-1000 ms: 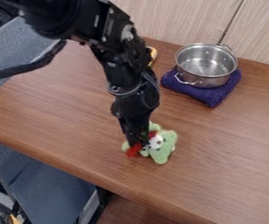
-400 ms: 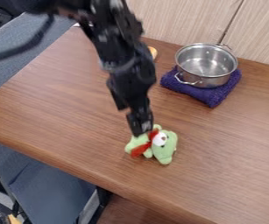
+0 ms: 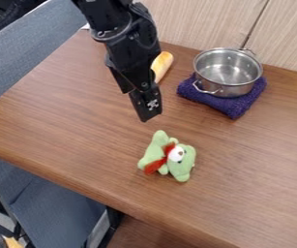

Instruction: Move the green toy to the bottom of the table

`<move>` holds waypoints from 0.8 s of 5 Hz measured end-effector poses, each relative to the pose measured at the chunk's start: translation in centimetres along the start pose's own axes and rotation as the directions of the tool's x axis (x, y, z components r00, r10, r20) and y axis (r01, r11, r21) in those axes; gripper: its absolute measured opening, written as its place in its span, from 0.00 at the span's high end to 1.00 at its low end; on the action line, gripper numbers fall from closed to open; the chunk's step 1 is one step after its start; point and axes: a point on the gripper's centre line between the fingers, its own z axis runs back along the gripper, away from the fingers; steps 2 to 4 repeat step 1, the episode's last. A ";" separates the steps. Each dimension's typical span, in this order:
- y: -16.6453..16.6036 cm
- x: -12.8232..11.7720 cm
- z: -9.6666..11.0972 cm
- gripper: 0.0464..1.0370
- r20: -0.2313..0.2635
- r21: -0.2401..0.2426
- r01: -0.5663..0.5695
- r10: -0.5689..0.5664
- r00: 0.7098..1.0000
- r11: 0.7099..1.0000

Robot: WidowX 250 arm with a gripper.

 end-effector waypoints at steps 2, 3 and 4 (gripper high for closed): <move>0.0 0.0 0.0 0.04 0.002 0.000 -0.001 0.001 1.000 1.000; 0.0 0.0 0.0 0.04 0.002 0.000 -0.001 0.001 1.000 1.000; 0.0 0.0 0.0 0.04 0.002 0.000 -0.001 0.001 1.000 1.000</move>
